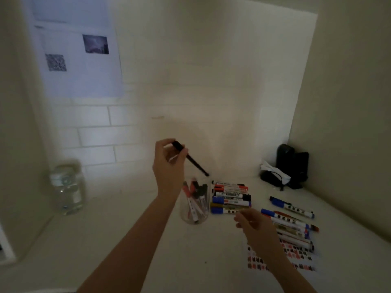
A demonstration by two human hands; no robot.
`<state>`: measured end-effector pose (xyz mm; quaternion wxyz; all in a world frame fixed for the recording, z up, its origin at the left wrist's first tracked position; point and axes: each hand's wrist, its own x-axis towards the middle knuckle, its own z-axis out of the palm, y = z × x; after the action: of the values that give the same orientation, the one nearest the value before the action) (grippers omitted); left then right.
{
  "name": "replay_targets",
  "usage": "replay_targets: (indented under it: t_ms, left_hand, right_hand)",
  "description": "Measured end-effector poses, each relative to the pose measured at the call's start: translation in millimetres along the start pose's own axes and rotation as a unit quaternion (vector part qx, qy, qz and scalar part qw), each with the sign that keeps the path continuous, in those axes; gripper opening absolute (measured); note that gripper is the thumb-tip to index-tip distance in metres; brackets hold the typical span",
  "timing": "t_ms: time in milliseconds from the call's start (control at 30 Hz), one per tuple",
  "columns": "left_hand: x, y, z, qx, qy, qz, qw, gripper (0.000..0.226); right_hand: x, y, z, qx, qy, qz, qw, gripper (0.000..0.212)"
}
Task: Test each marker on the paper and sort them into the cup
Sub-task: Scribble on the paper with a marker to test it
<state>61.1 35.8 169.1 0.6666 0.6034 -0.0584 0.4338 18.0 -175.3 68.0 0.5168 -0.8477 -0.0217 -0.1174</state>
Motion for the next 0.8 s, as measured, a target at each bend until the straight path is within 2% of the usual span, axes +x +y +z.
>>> replay_targets:
  t_ms: [67,167,367,433,500,567,667,733,800]
  left_hand:
    - [12.5,-3.8,8.2,0.034,-0.004,0.024,0.999,0.029]
    - [12.3,-26.6,19.6,0.115,-0.059,0.062,0.99,0.027]
    - [-1.9,-64.4,27.1,0.284,-0.171,0.056,0.942,0.012]
    - [-3.5,-66.8,24.6,0.33,-0.153,0.105,0.925,0.011]
    - [-17.5,-61.9,25.1,0.327,-0.131,0.196,0.915,0.01]
    - [-52.6,-59.3,28.4,0.273,-0.197,0.22,0.915,0.014]
    - [-119.1,-82.6,27.3,0.235,-0.343,0.087,0.905,0.012]
    - [-146.5,-106.0,20.9,0.221,-0.358,-0.031,0.906,0.01]
    - [-156.3,-120.9,14.8,0.207,-0.327,-0.13,0.913,0.014]
  right_hand:
    - [2.3,5.8,-6.2,-0.005,0.011,0.008,1.0,0.007]
    - [3.9,16.3,-14.8,-0.014,0.016,0.018,1.0,0.008]
    - [6.3,28.9,-27.6,-0.079,0.013,0.015,0.997,0.01]
    - [10.4,34.3,-28.2,-0.11,0.011,0.008,0.994,0.009]
    - [17.9,40.0,-28.0,-0.144,0.007,0.002,0.99,0.008]
    - [28.1,45.7,-25.5,-0.179,0.003,-0.007,0.984,0.012]
    - [44.4,51.4,-15.0,-0.238,-0.033,-0.042,0.97,0.027]
    - [53.6,51.8,-6.5,-0.273,-0.075,-0.065,0.957,0.039]
    - [62.8,52.5,-0.6,-0.304,-0.095,-0.08,0.944,0.044]
